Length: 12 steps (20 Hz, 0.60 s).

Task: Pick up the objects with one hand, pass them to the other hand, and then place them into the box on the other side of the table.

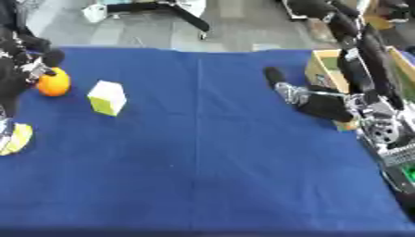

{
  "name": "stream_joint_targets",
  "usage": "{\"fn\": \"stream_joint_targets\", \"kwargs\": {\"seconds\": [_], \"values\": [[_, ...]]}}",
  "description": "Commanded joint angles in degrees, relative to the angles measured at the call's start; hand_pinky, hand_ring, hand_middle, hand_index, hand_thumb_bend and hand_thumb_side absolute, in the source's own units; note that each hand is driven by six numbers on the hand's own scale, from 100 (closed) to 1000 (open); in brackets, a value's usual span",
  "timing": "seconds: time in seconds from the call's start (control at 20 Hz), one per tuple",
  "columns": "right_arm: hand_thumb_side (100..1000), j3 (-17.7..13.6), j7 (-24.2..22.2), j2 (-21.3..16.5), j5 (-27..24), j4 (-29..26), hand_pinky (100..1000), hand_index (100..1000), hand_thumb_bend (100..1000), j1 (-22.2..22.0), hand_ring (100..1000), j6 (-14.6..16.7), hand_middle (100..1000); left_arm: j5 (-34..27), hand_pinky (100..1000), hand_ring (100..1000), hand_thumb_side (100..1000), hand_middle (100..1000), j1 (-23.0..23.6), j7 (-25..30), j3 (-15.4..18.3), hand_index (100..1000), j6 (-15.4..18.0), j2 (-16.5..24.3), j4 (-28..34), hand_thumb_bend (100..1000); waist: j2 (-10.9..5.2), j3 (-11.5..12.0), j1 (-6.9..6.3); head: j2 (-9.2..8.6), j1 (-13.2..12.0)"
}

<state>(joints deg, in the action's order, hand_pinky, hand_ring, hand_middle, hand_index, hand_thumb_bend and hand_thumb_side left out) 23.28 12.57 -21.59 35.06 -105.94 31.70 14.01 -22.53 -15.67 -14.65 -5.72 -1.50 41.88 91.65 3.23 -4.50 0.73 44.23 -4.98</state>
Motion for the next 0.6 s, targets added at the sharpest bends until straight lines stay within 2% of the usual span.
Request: {"fn": "stream_joint_targets", "kwargs": {"seconds": [0.05, 0.25, 0.35, 0.4, 0.45, 0.6], "values": [[263, -0.95, 0.04, -1.0, -0.64, -0.32, 797, 913, 328, 0.54, 787, 0.55, 794, 0.74, 533, 538, 495, 556, -1.03, 0.21, 0.77, 661, -0.02, 1.49, 0.03, 978, -0.7, -0.07, 0.53, -0.12, -0.12], [264, -0.88, -0.21, -0.96, -1.01, -0.14, 799, 911, 316, 0.52, 787, 0.89, 794, 2.81, 542, 547, 483, 568, -1.74, 1.47, 0.7, 677, -0.67, 2.49, -1.25, 977, -0.63, -0.26, 0.44, -0.12, -0.16], [265, -0.78, -0.4, -0.89, -1.29, -0.01, 800, 912, 309, 0.41, 788, 1.1, 794, 7.19, 559, 559, 465, 581, -3.08, 4.51, 0.49, 694, -1.52, 3.99, -2.78, 969, -0.62, -0.38, 0.39, -0.12, -0.32], [266, -0.7, -0.51, -0.88, -1.43, 0.04, 800, 912, 307, 0.35, 788, 1.24, 794, 10.57, 571, 566, 451, 588, -4.22, 6.79, 0.22, 703, -2.29, 5.18, -4.12, 959, -0.66, -0.5, 0.36, -0.12, -0.42], [266, -0.62, -0.65, -0.89, -1.58, 0.09, 800, 912, 305, 0.32, 788, 1.37, 794, 14.39, 595, 580, 413, 603, -5.71, 9.65, -0.15, 715, -3.04, 6.36, -5.85, 894, -0.71, -0.65, 0.32, -0.12, -0.53], [265, -0.43, -1.02, -0.75, -2.01, 0.2, 801, 912, 299, 0.25, 788, 1.67, 793, 27.37, 654, 621, 355, 647, -12.0, 21.44, -1.59, 746, -4.02, 9.07, -12.83, 791, -0.93, -1.06, 0.3, -0.12, -0.8]]}}
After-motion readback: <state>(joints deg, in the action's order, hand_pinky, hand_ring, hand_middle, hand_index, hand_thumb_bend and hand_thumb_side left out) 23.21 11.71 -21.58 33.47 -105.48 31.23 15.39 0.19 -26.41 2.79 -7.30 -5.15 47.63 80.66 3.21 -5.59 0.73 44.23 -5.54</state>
